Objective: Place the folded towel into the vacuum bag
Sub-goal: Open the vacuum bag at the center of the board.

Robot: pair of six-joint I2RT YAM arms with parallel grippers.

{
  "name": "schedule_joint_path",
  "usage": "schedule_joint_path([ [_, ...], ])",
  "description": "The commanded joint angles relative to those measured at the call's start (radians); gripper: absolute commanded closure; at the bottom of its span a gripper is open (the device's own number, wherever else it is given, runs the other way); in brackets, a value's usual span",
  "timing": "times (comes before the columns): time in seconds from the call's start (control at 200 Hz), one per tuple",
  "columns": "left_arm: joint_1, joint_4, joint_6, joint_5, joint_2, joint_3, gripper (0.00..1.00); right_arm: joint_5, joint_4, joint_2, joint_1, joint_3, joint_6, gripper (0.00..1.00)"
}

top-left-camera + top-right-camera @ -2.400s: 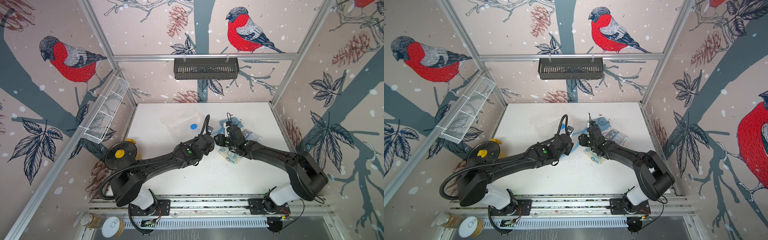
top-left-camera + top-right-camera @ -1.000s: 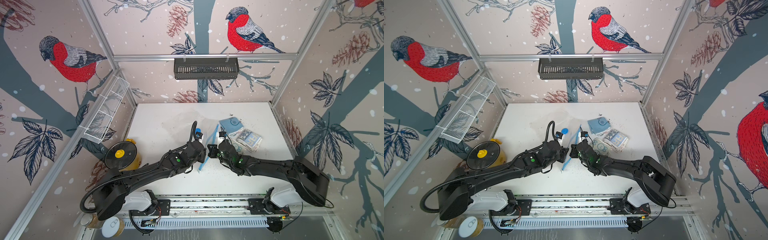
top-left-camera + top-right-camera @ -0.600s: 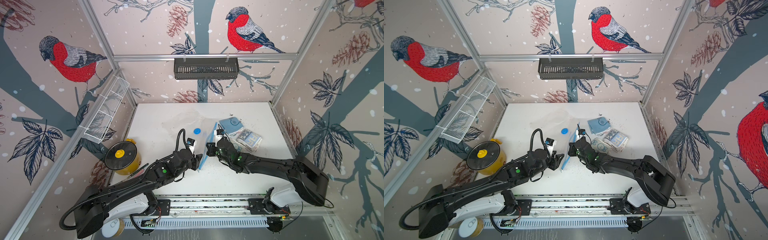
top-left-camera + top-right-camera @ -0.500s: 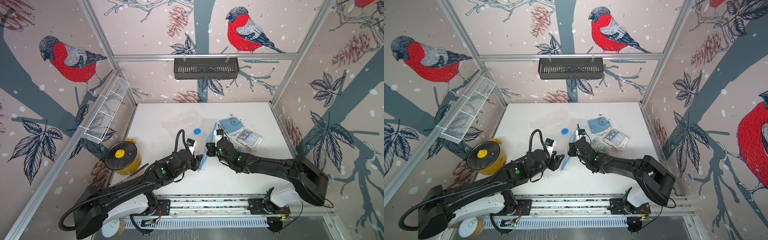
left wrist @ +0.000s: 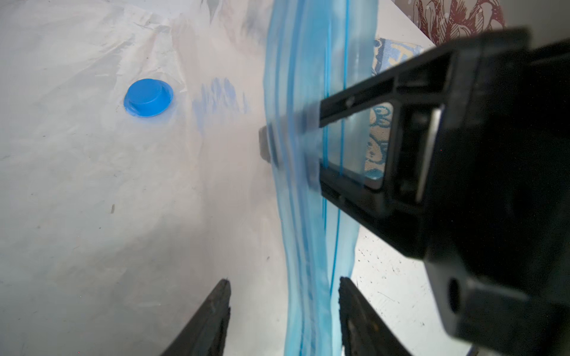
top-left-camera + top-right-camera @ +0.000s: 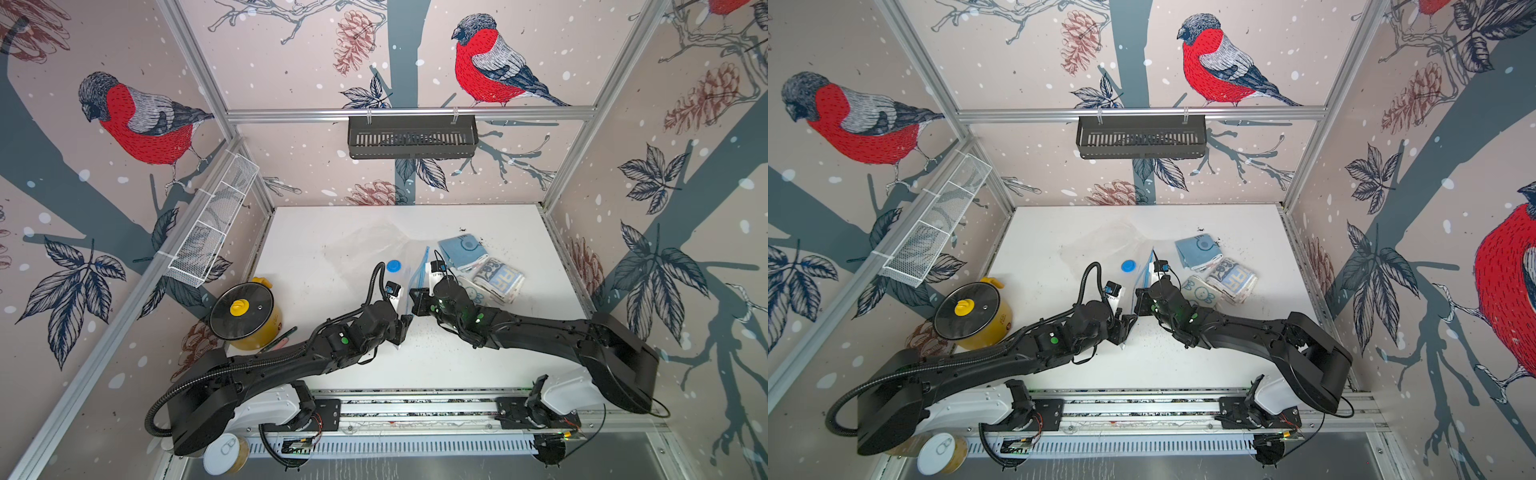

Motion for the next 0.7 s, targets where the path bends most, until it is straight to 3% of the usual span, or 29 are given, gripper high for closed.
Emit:
schedule_joint_path([
  [0.0,-0.001,0.05,-0.036,-0.068,0.004,-0.005,0.47,0.006,0.035,-0.012,0.007,-0.01,0.016,0.99],
  [0.44,-0.002,-0.023,-0.112,-0.153,0.07,0.012,0.58,0.005,0.069,-0.016,0.022,-0.025,0.025,0.99],
  [0.695,-0.002,-0.045,-0.143,-0.088,0.091,0.023,0.55,0.026,0.072,-0.014,0.023,-0.019,0.025,0.99],
])
